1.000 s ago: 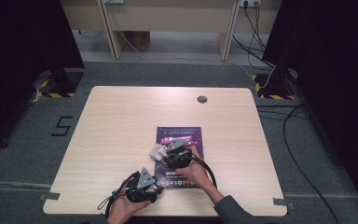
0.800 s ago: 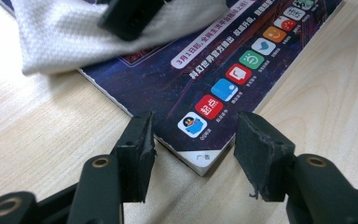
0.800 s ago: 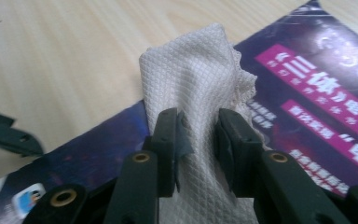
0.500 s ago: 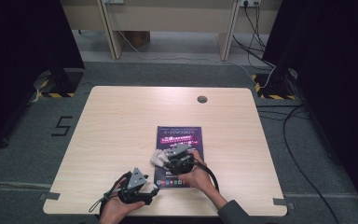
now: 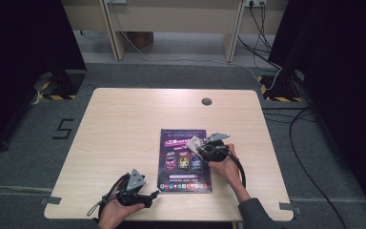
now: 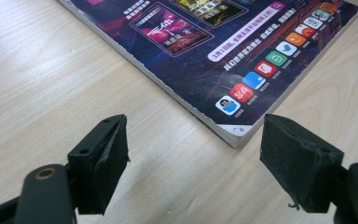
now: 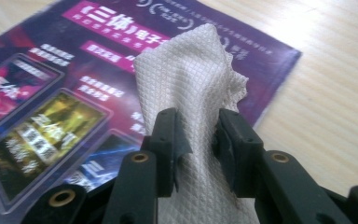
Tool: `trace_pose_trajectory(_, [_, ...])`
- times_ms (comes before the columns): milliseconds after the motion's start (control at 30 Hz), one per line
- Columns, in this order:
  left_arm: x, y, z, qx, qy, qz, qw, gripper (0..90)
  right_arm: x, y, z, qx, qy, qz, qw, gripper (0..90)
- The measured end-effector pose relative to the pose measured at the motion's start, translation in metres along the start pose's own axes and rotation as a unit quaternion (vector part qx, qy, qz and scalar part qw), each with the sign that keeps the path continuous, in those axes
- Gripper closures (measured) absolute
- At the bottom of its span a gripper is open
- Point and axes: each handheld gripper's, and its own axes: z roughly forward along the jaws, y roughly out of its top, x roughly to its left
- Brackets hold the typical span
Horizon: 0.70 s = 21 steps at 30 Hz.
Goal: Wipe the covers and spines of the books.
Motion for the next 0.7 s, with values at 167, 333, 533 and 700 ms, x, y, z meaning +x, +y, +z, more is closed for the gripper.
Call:
trace_pose_trajectory(167, [0.002,0.0,0.001,0.001,0.001,-0.002,1.0,22.5,-0.002,0.003,0.002,0.005,-0.014,-0.007,0.9999,68.7])
trace_pose_trajectory(333, [0.007,0.001,-0.001,-0.002,0.006,-0.012,0.9999,22.0,0.001,0.004,0.002,0.005,-0.022,-0.015,0.9996,70.2])
trace_pose_trajectory(533, [0.019,0.001,-0.005,-0.01,0.022,-0.031,0.9993,20.8,0.025,0.005,0.002,0.008,0.014,-0.032,0.9994,69.8])
trace_pose_trajectory(700, [0.022,0.0,-0.007,-0.013,0.029,-0.037,0.9988,20.4,0.055,0.009,0.006,0.004,0.045,-0.063,0.997,69.8])
